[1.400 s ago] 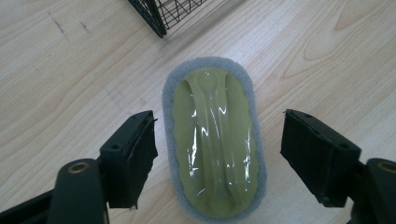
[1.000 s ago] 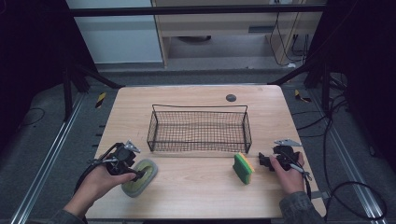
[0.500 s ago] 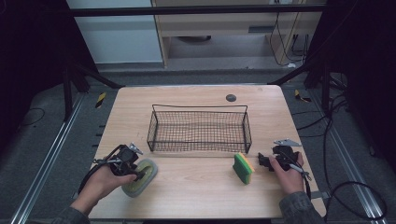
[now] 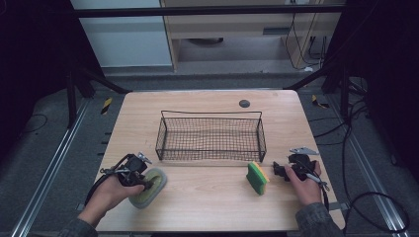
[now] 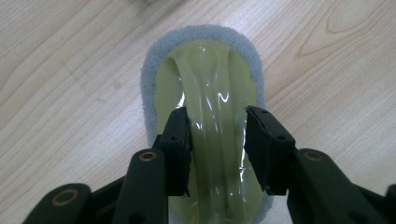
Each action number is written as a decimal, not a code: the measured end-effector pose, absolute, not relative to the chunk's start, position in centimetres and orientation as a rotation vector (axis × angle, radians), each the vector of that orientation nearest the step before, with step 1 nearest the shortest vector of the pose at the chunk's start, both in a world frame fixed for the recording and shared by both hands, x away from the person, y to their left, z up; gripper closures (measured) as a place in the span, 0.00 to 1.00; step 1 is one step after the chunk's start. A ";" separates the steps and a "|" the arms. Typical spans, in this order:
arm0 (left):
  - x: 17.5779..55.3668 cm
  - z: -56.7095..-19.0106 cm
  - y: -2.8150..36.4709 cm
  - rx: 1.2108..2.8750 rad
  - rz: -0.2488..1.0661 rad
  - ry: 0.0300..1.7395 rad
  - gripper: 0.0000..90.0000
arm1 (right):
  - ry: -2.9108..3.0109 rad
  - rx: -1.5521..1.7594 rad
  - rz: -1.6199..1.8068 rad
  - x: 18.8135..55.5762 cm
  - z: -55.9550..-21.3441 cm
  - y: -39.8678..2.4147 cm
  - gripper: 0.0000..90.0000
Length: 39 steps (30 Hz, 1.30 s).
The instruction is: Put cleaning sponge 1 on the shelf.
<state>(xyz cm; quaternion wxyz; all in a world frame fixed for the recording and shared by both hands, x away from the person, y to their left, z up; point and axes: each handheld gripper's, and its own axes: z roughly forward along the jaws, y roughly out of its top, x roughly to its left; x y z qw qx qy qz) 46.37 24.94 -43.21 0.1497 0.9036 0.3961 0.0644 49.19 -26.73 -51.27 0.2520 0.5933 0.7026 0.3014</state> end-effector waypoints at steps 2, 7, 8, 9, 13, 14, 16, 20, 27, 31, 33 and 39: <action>46.4 -43.3 24.9 2.593 0.182 1.141 0.70 | 1.911 1.613 0.820 49.2 -51.3 -26.7 0.01; 46.4 -43.4 24.9 2.598 0.186 1.121 0.73 | 1.914 1.611 0.822 49.2 -51.3 -26.7 0.01; 46.4 -43.5 24.9 2.594 0.188 1.121 0.73 | 1.913 1.612 0.823 49.2 -51.3 -26.7 0.01; 46.4 -43.6 24.9 2.600 0.188 1.117 0.73 | 1.914 1.611 0.821 49.2 -51.3 -26.7 0.01; 46.4 -43.8 24.9 2.608 0.194 1.100 0.76 | 1.914 1.610 0.821 49.2 -51.3 -26.7 0.01; 46.4 -43.8 24.9 2.607 0.197 1.092 0.77 | 1.914 1.610 0.821 49.2 -51.3 -26.7 0.01; 46.3 -43.7 24.8 2.621 0.200 1.067 0.78 | 1.913 1.611 0.823 49.2 -51.3 -26.7 0.01; 45.8 -43.2 24.8 2.623 0.268 1.022 0.79 | 1.919 1.599 0.817 49.2 -51.3 -26.7 0.01; 44.9 -41.9 25.3 2.615 0.353 0.918 0.78 | 1.919 1.602 0.819 49.2 -51.3 -26.7 0.01; 44.6 -41.6 25.6 2.621 0.384 0.884 0.79 | 1.921 1.601 0.820 49.1 -51.3 -26.7 0.01; 44.6 -41.4 25.6 2.619 0.393 0.868 0.79 | 1.920 1.601 0.820 49.1 -51.3 -26.7 0.01; 44.7 -40.9 25.5 2.631 0.427 0.813 0.79 | 1.925 1.599 0.825 49.1 -51.3 -26.6 0.01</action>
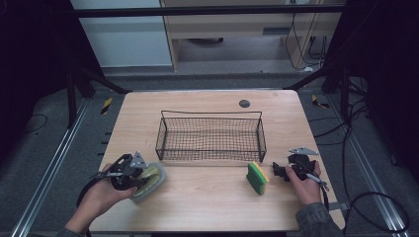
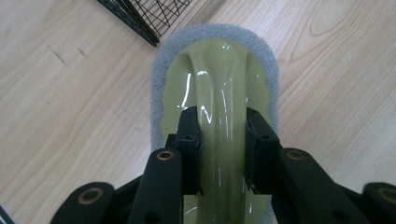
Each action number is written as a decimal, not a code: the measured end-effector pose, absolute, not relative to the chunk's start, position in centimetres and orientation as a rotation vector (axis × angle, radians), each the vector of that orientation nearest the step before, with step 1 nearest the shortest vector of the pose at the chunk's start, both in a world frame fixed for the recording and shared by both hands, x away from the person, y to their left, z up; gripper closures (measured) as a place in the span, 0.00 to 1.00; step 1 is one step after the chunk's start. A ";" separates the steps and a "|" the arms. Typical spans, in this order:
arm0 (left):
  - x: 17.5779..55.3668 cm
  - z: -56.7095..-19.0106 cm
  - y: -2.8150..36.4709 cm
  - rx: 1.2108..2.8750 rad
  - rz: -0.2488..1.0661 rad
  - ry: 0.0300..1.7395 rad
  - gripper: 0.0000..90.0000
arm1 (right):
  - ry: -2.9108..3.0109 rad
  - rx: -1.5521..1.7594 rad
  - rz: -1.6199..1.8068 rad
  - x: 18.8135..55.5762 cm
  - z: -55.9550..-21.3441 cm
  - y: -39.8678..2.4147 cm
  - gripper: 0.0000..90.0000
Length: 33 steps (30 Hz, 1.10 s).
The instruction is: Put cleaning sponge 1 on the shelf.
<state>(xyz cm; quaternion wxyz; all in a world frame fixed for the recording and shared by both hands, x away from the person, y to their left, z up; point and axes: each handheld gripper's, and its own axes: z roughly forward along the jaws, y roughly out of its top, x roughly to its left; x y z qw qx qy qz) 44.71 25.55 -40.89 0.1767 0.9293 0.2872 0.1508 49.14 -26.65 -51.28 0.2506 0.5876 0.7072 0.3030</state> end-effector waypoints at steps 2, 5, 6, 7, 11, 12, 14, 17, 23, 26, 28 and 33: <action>44.7 -40.6 25.5 2.641 0.442 0.795 0.79 | 1.928 1.597 0.826 49.1 -51.3 -26.7 0.01; 44.6 -40.0 25.4 2.628 0.475 0.769 0.79 | 1.934 1.594 0.833 49.1 -51.3 -26.7 0.01; 44.6 -39.8 25.4 2.622 0.481 0.763 0.79 | 1.934 1.594 0.833 49.1 -51.3 -26.7 0.01; 44.6 -39.6 25.3 2.618 0.486 0.759 0.79 | 1.940 1.588 0.834 49.1 -51.3 -26.7 0.01; 44.9 -38.5 25.2 2.631 0.511 0.729 0.79 | 1.952 1.573 0.835 49.1 -51.3 -26.7 0.01; 44.9 -38.2 25.1 2.627 0.518 0.723 0.79 | 1.955 1.571 0.836 49.1 -51.3 -26.7 0.01; 45.1 -37.5 25.0 2.622 0.537 0.701 0.79 | 1.965 1.555 0.841 49.2 -51.3 -26.8 0.01; 45.3 -36.7 24.8 2.610 0.556 0.672 0.79 | 1.975 1.545 0.847 49.2 -51.3 -26.8 0.01; 45.6 -35.4 24.4 2.594 0.608 0.653 0.79 | 1.985 1.536 0.850 49.2 -51.3 -26.9 0.01; 45.8 -34.9 24.2 2.592 0.618 0.630 0.79 | 1.986 1.534 0.851 49.2 -51.3 -26.9 0.01; 46.0 -34.6 24.2 2.593 0.620 0.625 0.79 | 1.987 1.534 0.851 49.2 -51.3 -26.9 0.01; 46.5 -33.9 24.3 2.584 0.640 0.622 0.79 | 1.995 1.530 0.853 49.0 -51.3 -26.9 0.01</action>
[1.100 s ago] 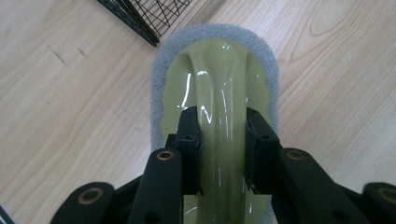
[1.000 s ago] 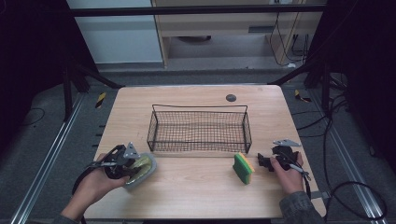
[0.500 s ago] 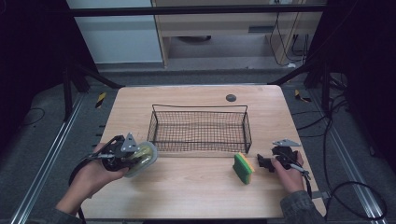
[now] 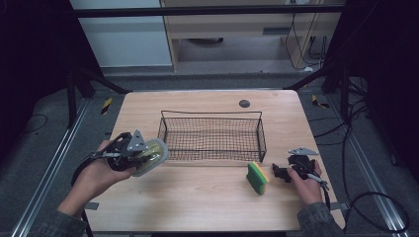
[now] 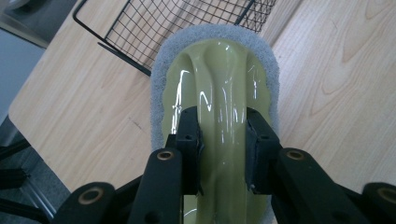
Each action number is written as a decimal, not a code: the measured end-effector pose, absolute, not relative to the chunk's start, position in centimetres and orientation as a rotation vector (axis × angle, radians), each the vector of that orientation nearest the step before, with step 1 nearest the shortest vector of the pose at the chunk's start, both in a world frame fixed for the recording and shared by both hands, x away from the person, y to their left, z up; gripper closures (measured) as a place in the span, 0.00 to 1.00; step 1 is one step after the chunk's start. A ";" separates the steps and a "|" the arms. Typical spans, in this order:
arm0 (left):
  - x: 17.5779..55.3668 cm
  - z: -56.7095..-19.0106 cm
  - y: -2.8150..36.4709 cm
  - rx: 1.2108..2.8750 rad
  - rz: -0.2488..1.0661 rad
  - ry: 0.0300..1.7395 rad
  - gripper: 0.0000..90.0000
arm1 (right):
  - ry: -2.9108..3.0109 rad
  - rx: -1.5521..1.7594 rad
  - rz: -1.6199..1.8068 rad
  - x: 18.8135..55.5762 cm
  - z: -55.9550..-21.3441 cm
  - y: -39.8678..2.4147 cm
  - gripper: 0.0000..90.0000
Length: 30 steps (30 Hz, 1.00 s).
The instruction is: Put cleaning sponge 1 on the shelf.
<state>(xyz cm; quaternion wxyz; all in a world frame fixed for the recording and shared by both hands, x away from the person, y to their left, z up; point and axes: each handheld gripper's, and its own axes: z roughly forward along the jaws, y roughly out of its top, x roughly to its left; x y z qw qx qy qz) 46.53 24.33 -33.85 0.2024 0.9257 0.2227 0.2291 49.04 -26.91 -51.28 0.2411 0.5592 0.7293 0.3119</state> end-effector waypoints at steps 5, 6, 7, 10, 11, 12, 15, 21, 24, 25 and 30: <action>46.9 -32.8 24.5 2.560 0.652 0.615 0.79 | 1.995 1.527 0.855 49.0 -51.3 -26.9 0.01; 47.0 -32.5 24.4 2.555 0.649 0.606 0.79 | 1.995 1.527 0.855 49.0 -51.3 -26.9 0.01; 47.0 -32.3 24.3 2.556 0.649 0.594 0.79 | 1.996 1.527 0.855 49.0 -51.3 -26.9 0.01; 47.6 -31.3 23.9 2.579 0.677 0.541 0.79 | 2.003 1.516 0.852 49.0 -51.3 -27.0 0.01; 47.9 -30.9 23.8 2.573 0.674 0.525 0.79 | 2.003 1.516 0.852 49.0 -51.3 -27.0 0.01; 48.2 -30.7 23.6 2.573 0.678 0.510 0.79 | 2.004 1.518 0.853 49.0 -51.3 -26.9 0.01; 49.2 -30.3 23.3 2.576 0.674 0.448 0.79 | 2.004 1.528 0.861 49.1 -51.3 -26.8 0.00; 51.0 -30.2 22.8 2.540 0.625 0.384 0.79 | 2.006 1.519 0.852 49.3 -51.3 -26.7 0.01; 52.0 -30.2 22.6 2.560 0.627 0.399 0.79 | 2.007 1.518 0.860 49.2 -51.3 -26.6 0.01; 52.3 -30.3 22.6 2.562 0.624 0.438 0.79 | 2.009 1.514 0.859 49.2 -51.3 -26.7 0.01; 52.8 -30.1 23.1 2.573 0.675 0.519 0.79 | 1.999 1.524 0.854 49.1 -51.3 -26.6 0.01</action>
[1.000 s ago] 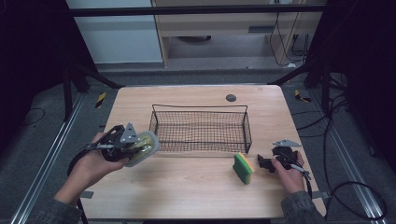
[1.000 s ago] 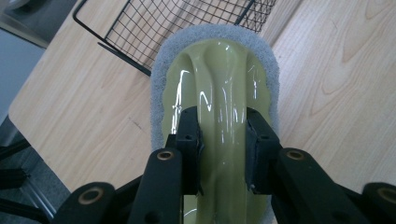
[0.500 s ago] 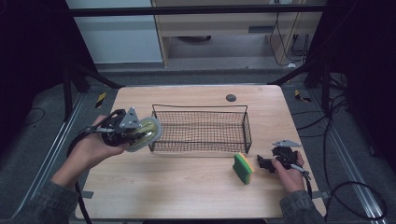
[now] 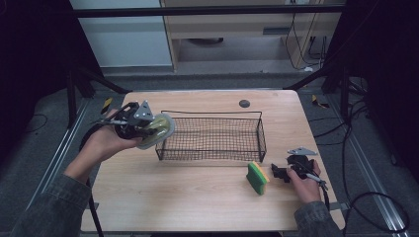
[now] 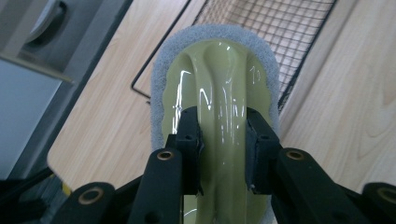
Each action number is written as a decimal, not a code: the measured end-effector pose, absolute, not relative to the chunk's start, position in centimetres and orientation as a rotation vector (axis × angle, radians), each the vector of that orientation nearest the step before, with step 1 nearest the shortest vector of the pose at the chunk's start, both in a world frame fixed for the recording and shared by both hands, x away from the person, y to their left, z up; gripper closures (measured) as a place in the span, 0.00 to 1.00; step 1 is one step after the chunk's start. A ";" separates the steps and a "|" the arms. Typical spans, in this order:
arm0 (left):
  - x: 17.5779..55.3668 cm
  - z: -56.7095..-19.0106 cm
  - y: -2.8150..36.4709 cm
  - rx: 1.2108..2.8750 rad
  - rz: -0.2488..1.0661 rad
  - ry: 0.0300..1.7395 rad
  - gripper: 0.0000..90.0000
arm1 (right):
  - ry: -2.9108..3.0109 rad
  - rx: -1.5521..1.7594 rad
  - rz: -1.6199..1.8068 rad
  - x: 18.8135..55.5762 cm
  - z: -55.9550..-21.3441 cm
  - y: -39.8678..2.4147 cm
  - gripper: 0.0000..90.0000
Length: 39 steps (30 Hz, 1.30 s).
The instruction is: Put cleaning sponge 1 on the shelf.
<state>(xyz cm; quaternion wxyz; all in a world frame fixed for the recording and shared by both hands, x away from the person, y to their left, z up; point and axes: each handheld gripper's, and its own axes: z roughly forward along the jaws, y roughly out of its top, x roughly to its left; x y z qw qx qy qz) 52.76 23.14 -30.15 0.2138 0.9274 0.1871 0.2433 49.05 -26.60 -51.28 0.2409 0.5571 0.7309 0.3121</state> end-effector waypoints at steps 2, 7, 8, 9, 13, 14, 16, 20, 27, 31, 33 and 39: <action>52.9 -29.9 23.4 2.552 0.684 0.531 0.79 | 2.005 1.517 0.855 49.0 -51.3 -26.6 0.01; 53.5 -29.6 23.3 2.560 0.675 0.486 0.79 | 2.026 1.498 0.862 49.1 -51.3 -26.6 0.01; 53.7 -29.5 23.2 2.562 0.671 0.467 0.79 | 2.029 1.494 0.860 49.1 -51.3 -26.6 0.01; 53.8 -29.4 23.0 2.560 0.672 0.444 0.79 | 2.030 1.497 0.864 49.2 -51.3 -26.6 0.01; 54.1 -29.2 22.7 2.553 0.705 0.410 0.79 | 2.030 1.494 0.863 49.2 -51.3 -26.6 0.01; 54.3 -29.1 22.7 2.560 0.706 0.401 0.79 | 2.030 1.494 0.862 49.2 -51.3 -26.6 0.01; 54.4 -28.9 22.5 2.556 0.717 0.384 0.79 | 2.029 1.495 0.862 49.1 -51.3 -26.6 0.01; 55.1 -28.8 22.1 2.571 0.731 0.352 0.79 | 2.023 1.499 0.862 49.1 -51.3 -26.5 0.01; 55.9 -28.8 20.7 2.595 0.737 0.284 0.79 | 2.030 1.498 0.859 49.1 -51.3 -26.6 0.01; 56.3 -29.0 19.7 2.606 0.749 0.265 0.79 | 2.031 1.496 0.859 49.2 -51.3 -26.6 0.01; 56.5 -29.0 19.2 2.612 0.751 0.261 0.79 | 2.030 1.496 0.859 49.2 -51.3 -26.6 0.01; 56.6 -29.5 17.6 2.662 0.765 0.204 0.79 | 2.030 1.494 0.857 49.2 -51.3 -26.5 0.01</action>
